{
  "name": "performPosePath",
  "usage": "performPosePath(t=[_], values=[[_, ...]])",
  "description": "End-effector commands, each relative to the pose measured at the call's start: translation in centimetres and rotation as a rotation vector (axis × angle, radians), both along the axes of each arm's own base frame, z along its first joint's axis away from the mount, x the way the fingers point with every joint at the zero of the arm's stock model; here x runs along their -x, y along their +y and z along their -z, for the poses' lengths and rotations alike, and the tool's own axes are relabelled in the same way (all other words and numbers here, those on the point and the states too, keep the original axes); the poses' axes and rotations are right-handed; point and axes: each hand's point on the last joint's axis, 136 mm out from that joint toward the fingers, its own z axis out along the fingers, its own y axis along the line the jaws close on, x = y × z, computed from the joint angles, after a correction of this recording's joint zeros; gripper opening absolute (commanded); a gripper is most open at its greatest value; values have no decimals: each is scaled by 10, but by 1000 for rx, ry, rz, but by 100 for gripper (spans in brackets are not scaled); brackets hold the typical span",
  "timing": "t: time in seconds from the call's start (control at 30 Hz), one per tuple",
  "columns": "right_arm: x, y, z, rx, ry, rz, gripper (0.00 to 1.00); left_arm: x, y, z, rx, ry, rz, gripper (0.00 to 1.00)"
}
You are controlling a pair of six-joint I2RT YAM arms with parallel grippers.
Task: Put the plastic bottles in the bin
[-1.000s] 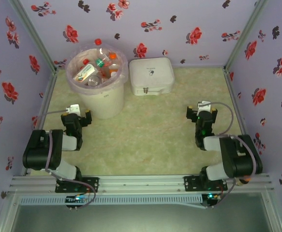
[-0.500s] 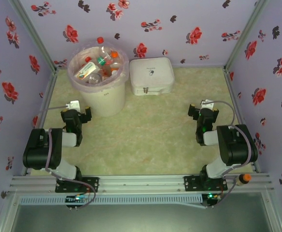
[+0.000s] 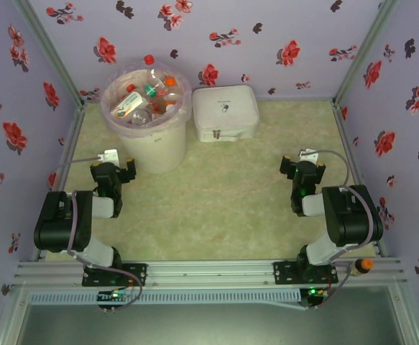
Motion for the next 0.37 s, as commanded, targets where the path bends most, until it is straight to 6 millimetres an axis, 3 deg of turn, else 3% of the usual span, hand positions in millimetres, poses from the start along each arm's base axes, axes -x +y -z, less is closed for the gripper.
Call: performPosePath(t=[0.0,0.33], values=[[-5,-5,-7,-15,-14,24,99,-10,1,-12,1,-38,2,100],[-6,-5,-6,-42,-12,1,99,-10,1,-12,1,-39,2,100]])
